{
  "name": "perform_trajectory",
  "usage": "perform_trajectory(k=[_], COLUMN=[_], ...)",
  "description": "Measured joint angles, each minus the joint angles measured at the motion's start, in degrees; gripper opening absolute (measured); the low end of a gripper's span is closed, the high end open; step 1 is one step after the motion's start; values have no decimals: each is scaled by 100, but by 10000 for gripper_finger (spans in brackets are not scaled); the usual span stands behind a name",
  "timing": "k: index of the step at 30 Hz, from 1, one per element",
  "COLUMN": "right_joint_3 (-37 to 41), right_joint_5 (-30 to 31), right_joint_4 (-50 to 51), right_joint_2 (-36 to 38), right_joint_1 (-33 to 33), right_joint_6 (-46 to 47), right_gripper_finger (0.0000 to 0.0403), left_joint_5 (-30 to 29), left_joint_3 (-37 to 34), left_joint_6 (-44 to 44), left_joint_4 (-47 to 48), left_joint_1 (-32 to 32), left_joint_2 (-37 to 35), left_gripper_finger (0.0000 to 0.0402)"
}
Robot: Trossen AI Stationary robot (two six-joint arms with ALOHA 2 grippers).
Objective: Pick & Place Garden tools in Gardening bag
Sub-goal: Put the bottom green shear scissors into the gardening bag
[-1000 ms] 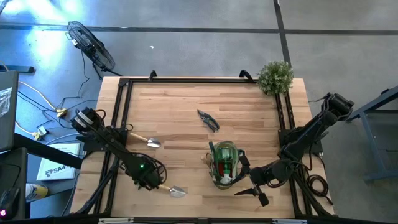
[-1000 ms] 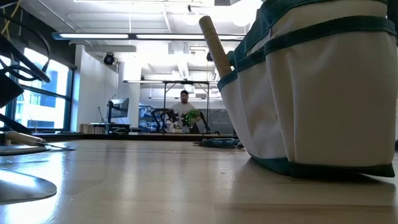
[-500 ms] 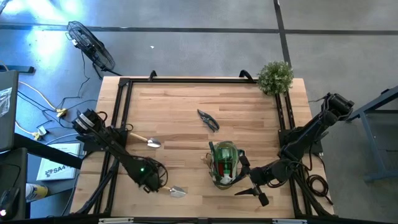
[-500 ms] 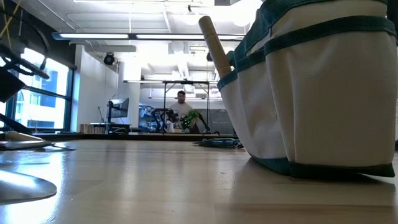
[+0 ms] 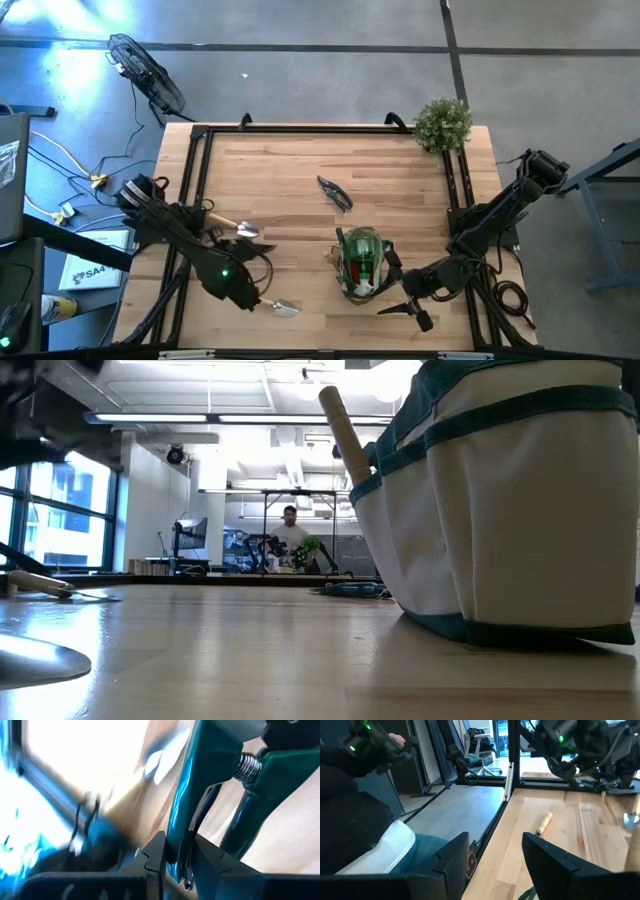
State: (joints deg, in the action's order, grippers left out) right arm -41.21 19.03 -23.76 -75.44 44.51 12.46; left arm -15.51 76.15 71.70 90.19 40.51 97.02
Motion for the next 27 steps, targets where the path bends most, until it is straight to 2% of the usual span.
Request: perform_trajectory(k=[5, 8, 10, 14, 17, 20, 23, 27], right_joint_3=[0, 2, 2, 2, 2, 2, 2, 2], right_joint_5=[-232, -312, -297, -252, -248, -247, -219, 256], right_joint_4=[-156, -231, -275, -537, -997, -1623, -2113, -2531], right_joint_2=[0, 0, 0, 0, 0, 0, 0, 0], right_joint_1=[0, 0, 0, 0, 0, 0, 0, -5], right_joint_6=[-418, -737, -974, -1370, -1754, -2147, -2493, -2912], right_gripper_finger=[175, 175, 175, 175, 175, 175, 175, 175], left_joint_5=[-1813, -2860, -3534, -4391, -4745, -4925, -4985, -4885], left_joint_3=[937, 1500, 1834, 2155, 2183, 2183, 2183, 2169], left_joint_6=[-73, -577, -1248, -3216, -4805, -5918, -6440, -6567], left_joint_4=[-223, -629, -1183, -2654, -4189, -5466, -6333, -6855], left_joint_1=[7, 98, 134, 130, 44, -76, -273, -527], left_joint_2=[32, 45, 32, 25, -9, -3, -3, -1], left_gripper_finger=[53, 53, 53, 53, 53, 53, 53, 52])
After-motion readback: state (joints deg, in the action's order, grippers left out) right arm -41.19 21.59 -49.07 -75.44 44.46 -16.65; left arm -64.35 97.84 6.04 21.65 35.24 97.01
